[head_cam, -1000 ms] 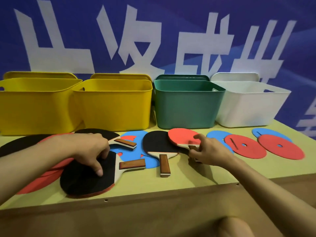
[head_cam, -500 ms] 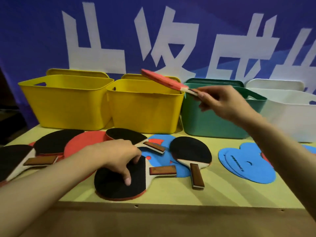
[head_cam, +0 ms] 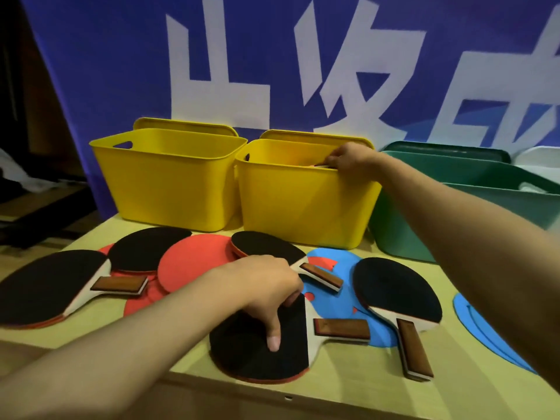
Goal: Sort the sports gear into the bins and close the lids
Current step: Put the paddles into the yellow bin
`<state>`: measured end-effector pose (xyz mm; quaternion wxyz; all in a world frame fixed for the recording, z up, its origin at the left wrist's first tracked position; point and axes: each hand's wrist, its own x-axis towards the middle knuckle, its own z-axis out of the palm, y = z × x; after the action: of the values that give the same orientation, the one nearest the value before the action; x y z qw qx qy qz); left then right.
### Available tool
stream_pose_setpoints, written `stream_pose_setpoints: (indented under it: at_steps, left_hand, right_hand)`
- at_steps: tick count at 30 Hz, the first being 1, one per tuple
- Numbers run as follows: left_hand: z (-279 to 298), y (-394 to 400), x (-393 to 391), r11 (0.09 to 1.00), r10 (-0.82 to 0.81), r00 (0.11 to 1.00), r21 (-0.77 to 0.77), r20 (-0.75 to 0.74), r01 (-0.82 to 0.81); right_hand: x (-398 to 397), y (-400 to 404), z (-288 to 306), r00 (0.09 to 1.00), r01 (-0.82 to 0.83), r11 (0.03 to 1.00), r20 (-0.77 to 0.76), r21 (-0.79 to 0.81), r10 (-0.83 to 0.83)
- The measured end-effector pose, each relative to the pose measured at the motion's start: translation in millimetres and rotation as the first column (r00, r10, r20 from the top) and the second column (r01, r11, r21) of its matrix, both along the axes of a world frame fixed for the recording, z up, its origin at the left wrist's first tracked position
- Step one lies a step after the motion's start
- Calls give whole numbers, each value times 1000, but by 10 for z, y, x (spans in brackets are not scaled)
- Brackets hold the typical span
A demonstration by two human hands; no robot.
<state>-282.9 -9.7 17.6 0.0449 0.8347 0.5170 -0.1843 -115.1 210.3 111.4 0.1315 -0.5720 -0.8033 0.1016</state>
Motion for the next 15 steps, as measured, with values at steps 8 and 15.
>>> stream_pose_setpoints:
  at_steps: [8, 15]
  left_hand:
    - [-12, 44, 31, 1000, 13, 1000, -3, -21, -13]
    - [82, 18, 196, 998, 45, 991, -47, -122, -51]
  right_hand:
    - [162, -288, -145, 973, -57, 924, -187, 379, 136]
    - [908, -1640, -1051, 979, -1, 928, -190, 373, 78]
